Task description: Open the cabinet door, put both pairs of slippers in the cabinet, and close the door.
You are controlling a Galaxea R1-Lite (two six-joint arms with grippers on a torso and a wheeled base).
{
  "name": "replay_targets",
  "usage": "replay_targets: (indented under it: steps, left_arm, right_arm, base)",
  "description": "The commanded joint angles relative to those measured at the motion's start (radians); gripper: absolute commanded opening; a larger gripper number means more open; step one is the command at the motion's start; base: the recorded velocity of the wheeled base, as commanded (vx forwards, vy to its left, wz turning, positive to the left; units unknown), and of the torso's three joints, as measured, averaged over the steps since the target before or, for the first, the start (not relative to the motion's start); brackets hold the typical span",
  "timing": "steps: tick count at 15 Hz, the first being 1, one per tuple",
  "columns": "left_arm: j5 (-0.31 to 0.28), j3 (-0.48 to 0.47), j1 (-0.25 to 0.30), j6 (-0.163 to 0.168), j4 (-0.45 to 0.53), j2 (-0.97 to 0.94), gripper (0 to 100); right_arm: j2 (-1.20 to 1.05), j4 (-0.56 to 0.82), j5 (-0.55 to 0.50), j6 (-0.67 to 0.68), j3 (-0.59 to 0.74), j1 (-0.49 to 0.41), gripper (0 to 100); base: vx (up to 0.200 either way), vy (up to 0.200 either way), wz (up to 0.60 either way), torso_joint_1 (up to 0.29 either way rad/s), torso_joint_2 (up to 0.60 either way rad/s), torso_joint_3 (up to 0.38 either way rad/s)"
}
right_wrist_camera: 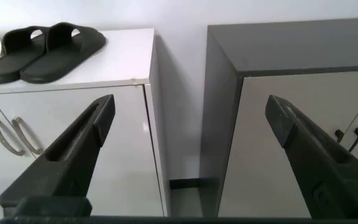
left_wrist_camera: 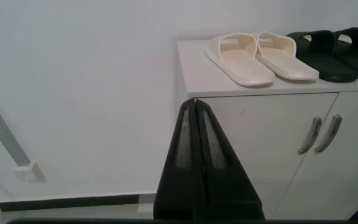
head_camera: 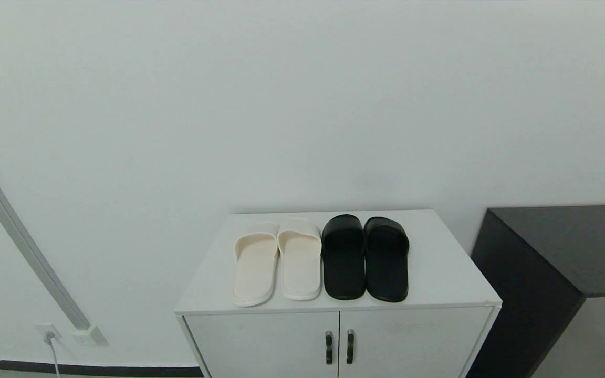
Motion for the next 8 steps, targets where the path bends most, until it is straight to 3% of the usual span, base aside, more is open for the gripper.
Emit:
replay_targets:
  steps: [1, 3, 5, 8]
  left_arm:
    - [0.000, 0.000, 0.000, 0.000, 0.000, 0.000, 0]
    - [0.000, 0.000, 0.000, 0.000, 0.000, 0.000, 0]
    - [0.000, 0.000, 0.000, -0.003, 0.000, 0.001, 0]
    - [0.005, 0.000, 0.000, -0.006, 0.000, 0.000, 0]
  right_arm:
    - [0.000, -0.001, 0.000, 0.001, 0.000, 0.000, 100]
    - [0.007, -0.014, -0.003, -0.010, -0.018, 0.000, 100]
    - [0.136, -0.007, -0.009, 0.140, -0.238, 0.002, 100]
    - [0.262, 0.074, 0.092, 0.054, -0.185, 0.023, 100]
  base:
    - [0.000, 0.000, 0.00, 0.000, 0.00, 0.000]
    - [0.000, 0.000, 0.00, 0.000, 0.00, 0.000]
    - [0.000, 0.000, 0.00, 0.000, 0.00, 0.000]
    - [0.000, 0.000, 0.00, 0.000, 0.00, 0.000]
